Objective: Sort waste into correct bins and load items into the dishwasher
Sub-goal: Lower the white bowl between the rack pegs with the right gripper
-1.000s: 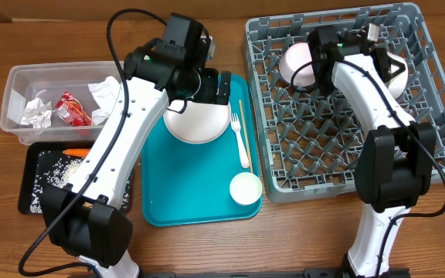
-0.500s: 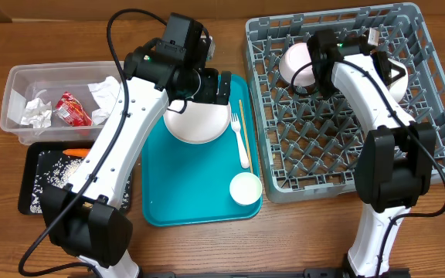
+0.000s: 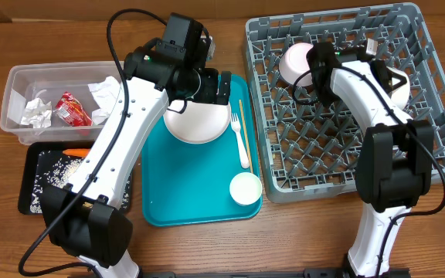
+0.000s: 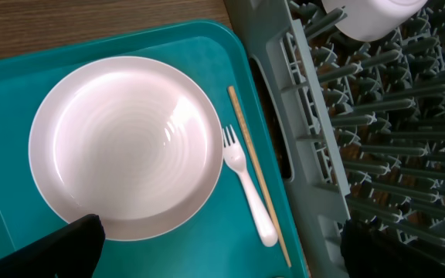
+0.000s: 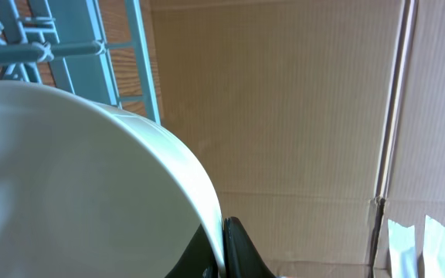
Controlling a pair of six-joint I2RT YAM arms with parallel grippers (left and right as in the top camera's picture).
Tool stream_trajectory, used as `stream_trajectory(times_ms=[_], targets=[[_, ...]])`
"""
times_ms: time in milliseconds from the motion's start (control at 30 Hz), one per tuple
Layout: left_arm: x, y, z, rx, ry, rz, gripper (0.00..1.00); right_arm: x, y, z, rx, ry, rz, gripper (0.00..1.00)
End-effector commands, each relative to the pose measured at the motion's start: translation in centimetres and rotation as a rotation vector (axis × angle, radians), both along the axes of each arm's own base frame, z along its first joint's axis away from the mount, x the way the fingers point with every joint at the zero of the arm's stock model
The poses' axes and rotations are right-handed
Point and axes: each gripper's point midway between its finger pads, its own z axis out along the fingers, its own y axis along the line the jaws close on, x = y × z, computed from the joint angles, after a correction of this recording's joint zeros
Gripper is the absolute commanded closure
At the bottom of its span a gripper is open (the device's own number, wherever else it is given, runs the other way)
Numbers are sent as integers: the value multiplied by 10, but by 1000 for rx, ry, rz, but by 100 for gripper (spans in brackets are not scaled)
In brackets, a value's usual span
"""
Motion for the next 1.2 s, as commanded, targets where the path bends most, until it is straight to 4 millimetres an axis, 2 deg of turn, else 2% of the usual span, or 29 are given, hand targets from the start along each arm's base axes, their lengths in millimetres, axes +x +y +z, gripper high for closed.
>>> stream_trajectory(times_ms=[0,467,867,900,967,1067,1133,1167], targets=[[3,0,21,-6,-57,-7,0,3,3,-1,-12,-21,5,96],[3,0,21,-6,-57,-7,0,5,15,-16,75,-24,22,96],[3,0,21,-6,-57,-7,0,18,54,-20,112,-75,107,96],[3,0,21,-6,-57,-7,0,18,55,-21,117,-72,110,94],[3,0,21,-6,-57,-7,0,18,57,-28,157,-64,109,81],[3,0,21,-6,-57,-7,0,15,61,-43,242,-36,102,76],[3,0,21,-6,-57,-7,0,14,64,-50,288,-25,98,61],[3,0,21,-6,-57,-7,0,14,65,-53,304,-22,97,58]])
